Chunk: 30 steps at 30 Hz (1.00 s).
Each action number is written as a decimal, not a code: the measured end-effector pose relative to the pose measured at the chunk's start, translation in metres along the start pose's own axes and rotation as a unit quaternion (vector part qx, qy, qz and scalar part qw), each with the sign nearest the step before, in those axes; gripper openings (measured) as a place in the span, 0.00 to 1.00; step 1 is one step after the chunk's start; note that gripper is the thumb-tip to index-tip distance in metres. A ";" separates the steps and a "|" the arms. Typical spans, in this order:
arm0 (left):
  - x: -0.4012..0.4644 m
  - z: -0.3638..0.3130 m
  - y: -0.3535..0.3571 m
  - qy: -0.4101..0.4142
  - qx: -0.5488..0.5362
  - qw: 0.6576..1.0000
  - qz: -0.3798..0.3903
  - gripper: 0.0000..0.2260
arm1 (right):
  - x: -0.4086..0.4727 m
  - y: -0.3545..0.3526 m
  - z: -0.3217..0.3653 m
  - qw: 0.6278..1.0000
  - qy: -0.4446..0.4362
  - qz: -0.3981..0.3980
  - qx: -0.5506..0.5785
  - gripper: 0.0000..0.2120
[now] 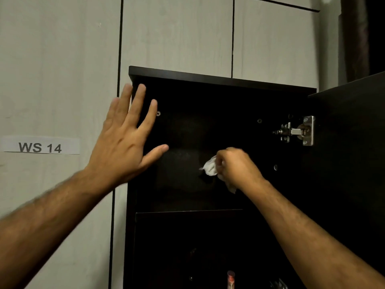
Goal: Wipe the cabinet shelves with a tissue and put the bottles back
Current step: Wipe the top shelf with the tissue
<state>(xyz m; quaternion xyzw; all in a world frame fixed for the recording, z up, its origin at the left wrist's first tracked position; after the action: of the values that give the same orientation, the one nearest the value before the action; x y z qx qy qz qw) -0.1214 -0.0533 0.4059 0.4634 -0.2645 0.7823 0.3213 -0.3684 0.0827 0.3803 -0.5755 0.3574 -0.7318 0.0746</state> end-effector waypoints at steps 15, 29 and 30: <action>-0.054 -0.018 0.006 -0.081 -0.063 0.992 0.075 0.34 | -0.018 0.028 0.024 0.997 -0.007 0.030 0.068 0.03; -0.059 -0.021 0.012 -0.084 -0.110 0.988 0.065 0.33 | 0.075 -0.021 0.041 0.947 0.021 -0.233 0.222 0.10; -0.059 -0.021 0.012 -0.085 -0.112 0.988 0.063 0.33 | 0.072 -0.019 0.047 0.952 0.001 -0.212 0.221 0.10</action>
<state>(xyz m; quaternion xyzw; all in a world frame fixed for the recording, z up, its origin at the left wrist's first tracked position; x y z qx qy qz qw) -0.1209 -0.0611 0.3428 0.4715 -0.4057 0.7241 0.2977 -0.3439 0.0382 0.4525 -0.6065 0.0560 -0.7920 0.0427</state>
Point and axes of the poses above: each hand's wrist, its own x-axis towards the middle knuckle, its own y-axis out of the palm, z = x × y, the point moved 1 cm from there along x, towards the middle knuckle, and after that the axes turned 4 degrees about y, right-handed, at the moved point
